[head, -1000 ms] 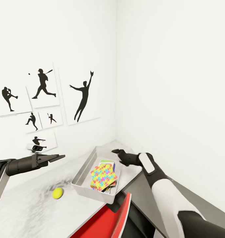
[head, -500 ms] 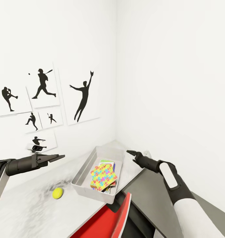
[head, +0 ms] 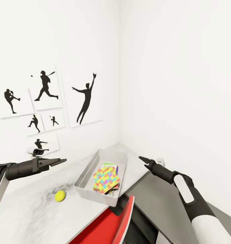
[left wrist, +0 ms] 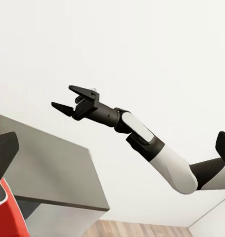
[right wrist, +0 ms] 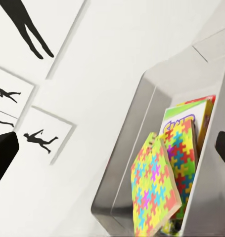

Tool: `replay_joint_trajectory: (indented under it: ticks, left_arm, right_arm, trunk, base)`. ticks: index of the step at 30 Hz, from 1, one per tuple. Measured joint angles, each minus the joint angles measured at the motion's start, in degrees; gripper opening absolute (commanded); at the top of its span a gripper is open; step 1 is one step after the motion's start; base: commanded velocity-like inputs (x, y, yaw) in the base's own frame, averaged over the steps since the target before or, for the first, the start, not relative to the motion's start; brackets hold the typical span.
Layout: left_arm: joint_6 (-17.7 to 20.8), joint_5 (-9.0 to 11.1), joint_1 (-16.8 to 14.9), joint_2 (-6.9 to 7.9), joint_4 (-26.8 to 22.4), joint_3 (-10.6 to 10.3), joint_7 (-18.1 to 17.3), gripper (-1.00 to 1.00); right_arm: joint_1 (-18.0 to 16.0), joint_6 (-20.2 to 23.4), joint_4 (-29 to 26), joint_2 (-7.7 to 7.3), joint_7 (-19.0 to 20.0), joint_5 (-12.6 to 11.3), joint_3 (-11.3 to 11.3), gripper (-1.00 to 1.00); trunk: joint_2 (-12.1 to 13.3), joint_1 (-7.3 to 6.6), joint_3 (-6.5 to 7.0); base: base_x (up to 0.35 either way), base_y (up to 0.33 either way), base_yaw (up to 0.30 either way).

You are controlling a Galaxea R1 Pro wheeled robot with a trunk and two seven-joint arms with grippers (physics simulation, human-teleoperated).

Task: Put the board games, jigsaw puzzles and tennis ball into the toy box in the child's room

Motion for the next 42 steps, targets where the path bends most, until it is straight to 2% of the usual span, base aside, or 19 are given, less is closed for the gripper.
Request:
replay_joint_trajectory:
  ticks: [13, 31, 42]
  left_arm:
    - [0.0, 0.0, 0.0, -0.03, 0.0, 0.0, 0.0, 1.0]
    - [0.0, -0.1, 0.0, -0.18, 0.0, 0.0, 0.0, 1.0]
    - [0.0, 0.0, 0.0, -0.14, 0.0, 0.0, 0.0, 1.0]
  right_arm:
    - [0.0, 0.2, 0.0, -0.16, 0.0, 0.1, -0.1, 1.0]
    - [0.0, 0.1, -0.2, -0.15, -0.1, 0.2, 0.4, 1.0]
    - [0.0, 0.0, -0.2, -0.03, -0.3, 0.2, 0.6, 1.0]
  trunk:
    - [0.0, -0.01, 0.06]
    - [0.0, 0.0, 0.29]
    - [0.0, -0.02, 0.69]
  base:
    - [-0.184, -0.148, 0.003]
    - [-0.171, -0.01, 0.01]
    - [-0.039, 0.0, 0.21]
